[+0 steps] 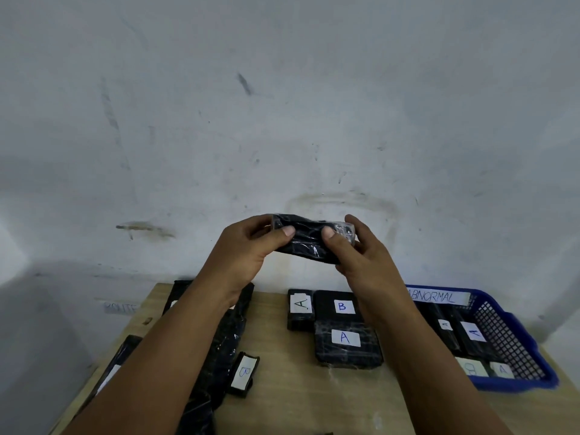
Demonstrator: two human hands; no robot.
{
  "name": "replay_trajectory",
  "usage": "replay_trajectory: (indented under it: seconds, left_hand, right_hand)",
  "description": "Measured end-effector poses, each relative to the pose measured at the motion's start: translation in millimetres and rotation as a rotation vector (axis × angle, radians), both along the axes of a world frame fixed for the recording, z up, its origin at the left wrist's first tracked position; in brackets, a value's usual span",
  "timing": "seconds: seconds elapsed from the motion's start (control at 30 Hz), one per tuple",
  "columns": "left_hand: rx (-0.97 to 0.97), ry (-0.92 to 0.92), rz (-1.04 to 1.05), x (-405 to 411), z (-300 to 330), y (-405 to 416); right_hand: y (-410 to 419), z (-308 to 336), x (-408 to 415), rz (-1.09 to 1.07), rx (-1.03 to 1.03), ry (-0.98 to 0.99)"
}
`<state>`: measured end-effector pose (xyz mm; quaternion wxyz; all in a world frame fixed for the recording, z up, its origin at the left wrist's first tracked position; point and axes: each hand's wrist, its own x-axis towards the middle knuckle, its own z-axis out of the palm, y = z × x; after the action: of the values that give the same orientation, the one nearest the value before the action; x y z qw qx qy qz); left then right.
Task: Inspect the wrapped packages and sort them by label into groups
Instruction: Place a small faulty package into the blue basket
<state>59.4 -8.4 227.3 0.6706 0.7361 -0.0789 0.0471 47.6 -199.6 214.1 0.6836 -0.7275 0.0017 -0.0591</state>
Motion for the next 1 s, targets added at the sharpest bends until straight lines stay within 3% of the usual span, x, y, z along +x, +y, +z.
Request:
replay_trajectory:
  seconds: [0.2,0.3,0.43,0.57,0.73,1.0]
  left_hand:
    - [-0.050,-0.031,-0.084,1,3,4]
    - [-0.104,-0.102,-0.058,5,-4,8]
    - [-0.035,-0.138,-0.073,8,-15,13]
    - [0.069,-0.046,-0.163,4,-16,14]
    - [0.097,0.169,-0.024,-3,-3,1]
    - [0.038,0.111,0.010,-1,-5,0]
  right_hand:
    - [-3,0,-1,-0.007,-0.001,-0.070]
    - [0,4,-3,0.031,-0.003,0.049]
    - [1,10,-6,0.024,0.090,0.221]
    - [-4,4,-1,-0.019,0.182,0.133]
    - [-5,-5,2,-0.030,0.157,0.057]
    - [-6,-2,-3,0.039,0.137,0.062]
